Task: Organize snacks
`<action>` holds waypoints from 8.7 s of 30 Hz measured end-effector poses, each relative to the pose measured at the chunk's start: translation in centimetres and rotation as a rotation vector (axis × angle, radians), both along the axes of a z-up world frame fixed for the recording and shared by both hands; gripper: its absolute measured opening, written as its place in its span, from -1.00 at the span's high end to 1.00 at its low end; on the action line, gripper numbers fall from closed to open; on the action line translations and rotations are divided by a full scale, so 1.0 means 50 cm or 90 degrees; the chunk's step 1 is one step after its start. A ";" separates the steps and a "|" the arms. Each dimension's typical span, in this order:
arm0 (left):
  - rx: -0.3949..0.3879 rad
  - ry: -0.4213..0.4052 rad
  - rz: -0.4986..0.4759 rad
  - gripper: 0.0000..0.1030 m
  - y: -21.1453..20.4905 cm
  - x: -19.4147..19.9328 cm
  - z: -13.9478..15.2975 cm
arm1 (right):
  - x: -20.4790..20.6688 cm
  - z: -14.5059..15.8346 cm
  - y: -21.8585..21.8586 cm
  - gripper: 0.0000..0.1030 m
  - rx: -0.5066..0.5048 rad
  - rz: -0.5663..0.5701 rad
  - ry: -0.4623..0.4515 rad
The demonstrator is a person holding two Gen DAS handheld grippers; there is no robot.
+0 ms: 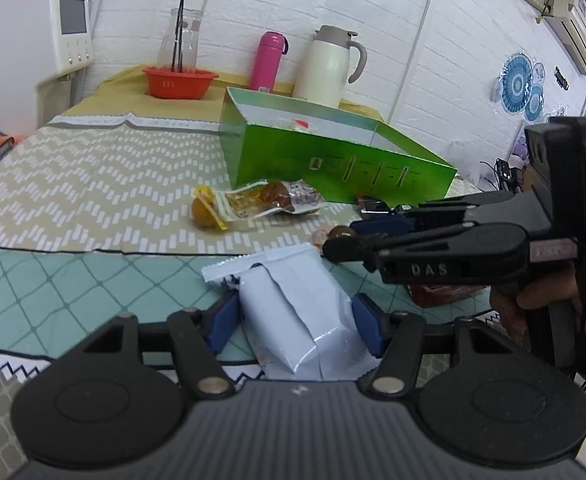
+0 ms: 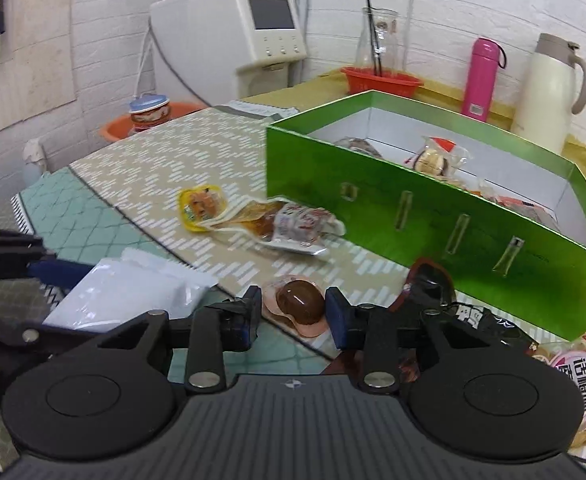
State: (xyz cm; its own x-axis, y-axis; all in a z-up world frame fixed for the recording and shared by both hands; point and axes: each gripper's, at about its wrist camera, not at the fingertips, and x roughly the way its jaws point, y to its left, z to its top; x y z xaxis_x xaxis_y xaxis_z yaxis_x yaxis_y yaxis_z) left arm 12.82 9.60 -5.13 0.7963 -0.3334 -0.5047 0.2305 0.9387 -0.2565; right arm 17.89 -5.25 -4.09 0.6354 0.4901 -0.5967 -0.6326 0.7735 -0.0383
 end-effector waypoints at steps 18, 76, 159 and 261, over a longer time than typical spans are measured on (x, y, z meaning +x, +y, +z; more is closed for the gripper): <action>-0.022 0.050 0.044 -0.37 -0.003 -0.007 0.021 | -0.077 0.001 -0.044 -0.42 0.027 0.011 -0.026; 0.035 0.023 0.108 -0.23 -0.077 0.495 0.142 | 0.246 0.087 -0.174 -0.26 0.197 -0.245 -0.012; 0.036 0.102 -0.104 -0.32 -0.242 0.188 0.031 | -0.102 -0.024 -0.287 0.23 0.178 -0.183 0.030; 0.028 0.013 -0.067 0.42 -0.148 0.108 0.099 | -0.094 0.073 -0.178 0.44 0.167 -0.108 -0.034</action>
